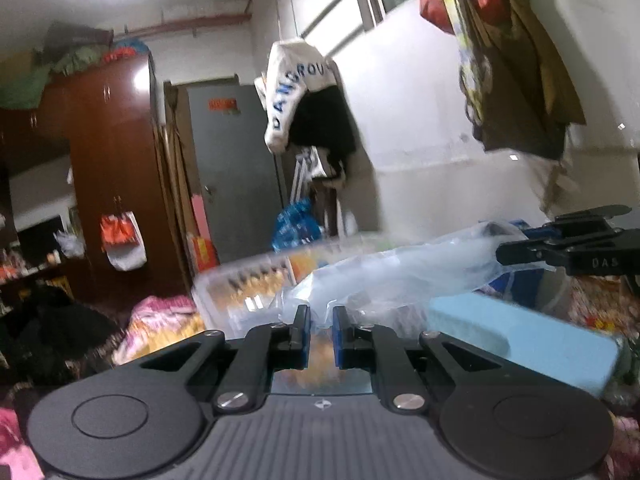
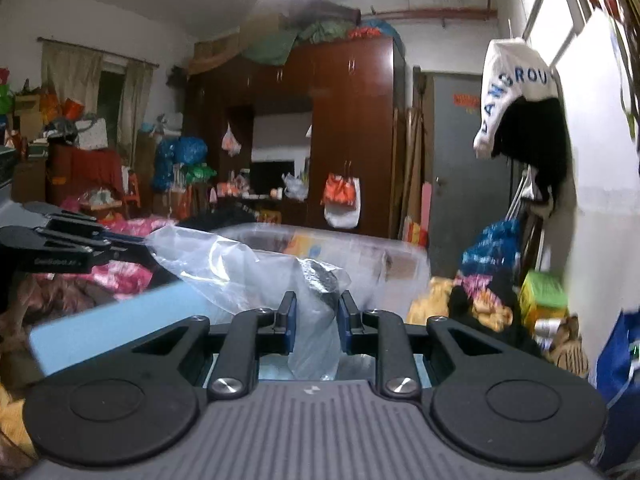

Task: Organize objects
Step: 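Lift the plastic bag with both grippers and drop it into the basket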

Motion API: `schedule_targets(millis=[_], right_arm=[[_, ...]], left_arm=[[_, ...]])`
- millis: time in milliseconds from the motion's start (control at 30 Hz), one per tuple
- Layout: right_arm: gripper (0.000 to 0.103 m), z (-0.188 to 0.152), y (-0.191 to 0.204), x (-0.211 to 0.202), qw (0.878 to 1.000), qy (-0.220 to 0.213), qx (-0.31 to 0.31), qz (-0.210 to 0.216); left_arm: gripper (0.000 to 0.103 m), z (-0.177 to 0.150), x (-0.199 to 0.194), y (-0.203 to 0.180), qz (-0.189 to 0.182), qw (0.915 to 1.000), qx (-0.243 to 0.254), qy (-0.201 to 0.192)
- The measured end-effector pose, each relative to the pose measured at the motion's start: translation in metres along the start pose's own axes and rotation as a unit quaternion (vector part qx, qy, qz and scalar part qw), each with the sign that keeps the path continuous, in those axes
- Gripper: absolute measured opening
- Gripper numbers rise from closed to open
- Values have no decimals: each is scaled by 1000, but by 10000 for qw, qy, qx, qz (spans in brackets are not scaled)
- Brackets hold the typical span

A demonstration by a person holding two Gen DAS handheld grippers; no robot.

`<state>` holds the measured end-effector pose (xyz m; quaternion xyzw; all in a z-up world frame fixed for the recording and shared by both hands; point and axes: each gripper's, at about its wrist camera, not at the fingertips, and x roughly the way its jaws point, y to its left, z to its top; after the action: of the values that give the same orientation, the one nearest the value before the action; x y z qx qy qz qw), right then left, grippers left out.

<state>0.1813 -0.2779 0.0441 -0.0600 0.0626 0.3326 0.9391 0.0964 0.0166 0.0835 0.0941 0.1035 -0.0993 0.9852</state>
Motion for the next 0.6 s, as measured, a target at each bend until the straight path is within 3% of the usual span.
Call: schedule_targets(millis=[233,433,600], right_arm=[[23,49,-31,58,9998,-66,-155,61],[23,43,-47,101,9996,286,-52,44],[23,31,-51,108,9993,371,38,80]], left_arm=[[14,49,43,29,281,9996,-69,2],[14,50,84,38,423,9986,-66,306],[14,39,97,43,430,9980,-187,432]])
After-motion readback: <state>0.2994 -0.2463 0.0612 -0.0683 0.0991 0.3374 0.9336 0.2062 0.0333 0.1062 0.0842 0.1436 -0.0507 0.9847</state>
